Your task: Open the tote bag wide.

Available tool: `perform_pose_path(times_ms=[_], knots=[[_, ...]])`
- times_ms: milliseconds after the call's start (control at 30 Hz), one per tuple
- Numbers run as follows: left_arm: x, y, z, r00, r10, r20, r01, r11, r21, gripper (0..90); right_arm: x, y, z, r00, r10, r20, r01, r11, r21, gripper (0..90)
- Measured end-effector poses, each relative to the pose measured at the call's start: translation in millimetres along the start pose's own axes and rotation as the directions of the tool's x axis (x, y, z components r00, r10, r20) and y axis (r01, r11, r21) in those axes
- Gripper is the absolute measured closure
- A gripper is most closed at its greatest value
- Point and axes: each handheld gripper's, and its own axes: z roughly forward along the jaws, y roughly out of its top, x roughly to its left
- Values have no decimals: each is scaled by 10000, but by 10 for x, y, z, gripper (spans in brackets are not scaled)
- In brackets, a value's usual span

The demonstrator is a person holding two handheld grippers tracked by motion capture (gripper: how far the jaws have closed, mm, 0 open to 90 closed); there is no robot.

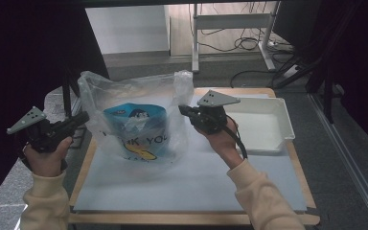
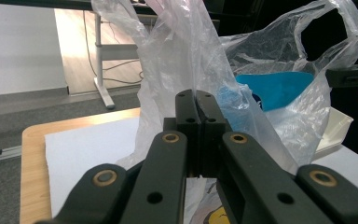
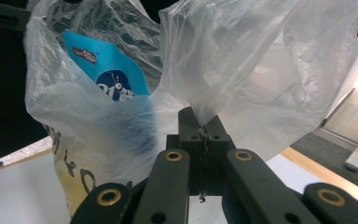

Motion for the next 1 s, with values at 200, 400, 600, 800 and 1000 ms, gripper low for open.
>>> perform_pose_path(times_ms=[200,400,600,800,1000], knots=[[5,-23,-33,10000,3,-30,-3,10000,-28,900,-24,-19,-10,10000,18,96,-17,9999,-119,888],[14,-56,-85,9999,-35,-108,35,10000,-39,900,-64,-73,-47,9998,162,145,-159,9997,-197,888],[-24,-88,-135,9999,9,-134,-9,10000,22,900,-48,-116,-69,9997,235,32,-234,9994,-244,888],[-28,-123,-197,9997,80,-209,-79,9999,83,900,15,-104,-72,9998,66,-173,-70,9996,-278,888],[-9,-149,-201,9998,42,-195,-39,9999,162,900,45,-170,-84,9996,156,-218,-161,9996,-240,888]])
